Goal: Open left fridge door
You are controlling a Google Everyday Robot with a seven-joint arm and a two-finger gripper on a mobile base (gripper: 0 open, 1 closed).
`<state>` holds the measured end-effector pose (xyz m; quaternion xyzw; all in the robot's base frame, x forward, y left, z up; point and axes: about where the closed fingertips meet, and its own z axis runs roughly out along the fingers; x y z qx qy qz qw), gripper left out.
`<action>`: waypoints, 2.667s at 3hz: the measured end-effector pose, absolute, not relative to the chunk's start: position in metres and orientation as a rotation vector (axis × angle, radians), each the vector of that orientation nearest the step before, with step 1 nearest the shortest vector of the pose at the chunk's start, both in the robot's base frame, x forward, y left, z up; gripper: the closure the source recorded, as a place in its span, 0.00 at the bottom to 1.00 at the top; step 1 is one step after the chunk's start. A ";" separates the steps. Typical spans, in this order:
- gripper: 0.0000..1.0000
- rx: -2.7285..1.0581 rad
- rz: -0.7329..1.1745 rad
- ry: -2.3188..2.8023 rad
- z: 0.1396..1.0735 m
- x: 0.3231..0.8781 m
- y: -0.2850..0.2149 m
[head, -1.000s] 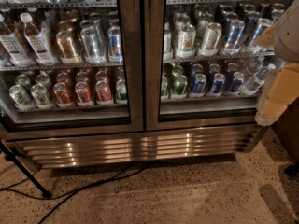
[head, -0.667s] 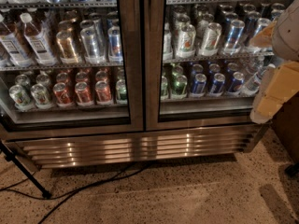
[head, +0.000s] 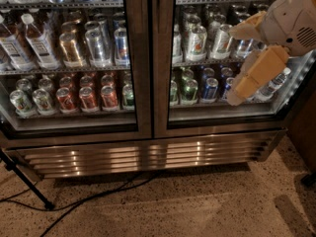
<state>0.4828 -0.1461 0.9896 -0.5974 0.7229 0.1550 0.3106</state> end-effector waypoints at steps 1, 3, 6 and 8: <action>0.00 -1.535 0.478 1.791 1.011 0.504 -0.118; 0.00 -1.502 0.512 1.713 1.006 0.517 -0.098; 0.00 -1.423 0.618 1.498 1.009 0.563 -0.030; 0.00 -1.359 0.687 1.331 1.014 0.594 0.013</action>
Offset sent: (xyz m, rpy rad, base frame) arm 0.0176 0.0235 0.0172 0.0919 -0.0409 0.0297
